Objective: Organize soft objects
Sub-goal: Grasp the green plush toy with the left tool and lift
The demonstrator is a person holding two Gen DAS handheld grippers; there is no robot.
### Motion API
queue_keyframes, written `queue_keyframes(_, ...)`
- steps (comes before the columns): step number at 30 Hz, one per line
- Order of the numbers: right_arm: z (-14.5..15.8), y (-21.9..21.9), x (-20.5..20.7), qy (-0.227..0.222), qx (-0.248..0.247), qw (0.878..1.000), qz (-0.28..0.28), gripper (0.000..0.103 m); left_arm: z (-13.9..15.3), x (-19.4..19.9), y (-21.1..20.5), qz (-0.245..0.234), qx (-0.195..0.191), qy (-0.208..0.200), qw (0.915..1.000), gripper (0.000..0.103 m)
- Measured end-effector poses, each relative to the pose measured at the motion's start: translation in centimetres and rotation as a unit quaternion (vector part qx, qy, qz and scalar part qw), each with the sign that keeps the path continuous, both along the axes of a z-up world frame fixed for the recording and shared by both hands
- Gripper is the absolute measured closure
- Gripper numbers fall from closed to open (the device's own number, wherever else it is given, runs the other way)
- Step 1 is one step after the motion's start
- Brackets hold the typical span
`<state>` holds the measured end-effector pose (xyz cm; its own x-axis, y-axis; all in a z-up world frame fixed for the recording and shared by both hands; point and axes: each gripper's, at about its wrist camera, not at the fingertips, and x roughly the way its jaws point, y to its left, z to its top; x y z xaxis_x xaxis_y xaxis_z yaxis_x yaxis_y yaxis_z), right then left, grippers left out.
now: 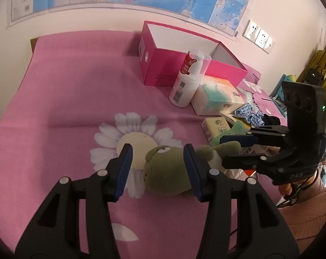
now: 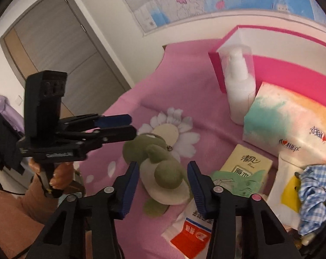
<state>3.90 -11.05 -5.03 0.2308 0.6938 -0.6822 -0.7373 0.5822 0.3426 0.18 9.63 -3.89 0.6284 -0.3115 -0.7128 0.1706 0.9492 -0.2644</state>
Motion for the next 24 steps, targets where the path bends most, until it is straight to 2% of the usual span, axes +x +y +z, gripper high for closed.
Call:
queue_keyframes(1, -0.2, 0.2, 0.0, -0.002, -0.006, 1.0, -0.003, 0.062, -0.1, 0.0, 0.1, -0.003, -0.005, 0.002, 1.0, 0.052)
queue_keyframes(4, -0.6, 0.2, 0.1, -0.003, -0.009, 1.0, -0.005, 0.075, -0.7, 0.0, 0.2, -0.009, -0.01, 0.011, 0.9998, 0.05)
queue_keyframes(6, -0.6, 0.2, 0.2, -0.004, -0.006, 1.0, -0.007, 0.077, -1.1, -0.1, 0.1, -0.018, -0.012, 0.017, 0.9996, 0.042)
queue_keyframes(11, -0.4, -0.1, 0.5, -0.001, 0.011, 1.0, -0.013, 0.08, -1.7, -0.7, -0.3, -0.061, -0.034, 0.027, 0.9972, 0.038)
queue_keyframes(15, 0.5, -0.2, 0.4, 0.002, 0.034, 0.999, -0.005, 0.081, -2.0, -0.8, -0.6, -0.068, -0.04, 0.033, 0.9963, 0.036)
queue_keyframes(20, 2.1, 0.0, 0.1, -0.021, 0.04, 0.999, -0.001, 0.081, -0.9, -0.8, -0.5, -0.061, -0.064, 0.008, 0.996, 0.036)
queue_keyframes(24, 3.8, -0.5, 0.3, -0.034, 0.057, 0.998, -0.003, 0.081, 1.1, -0.9, -1.0, -0.058, -0.059, -0.023, 0.9963, 0.037)
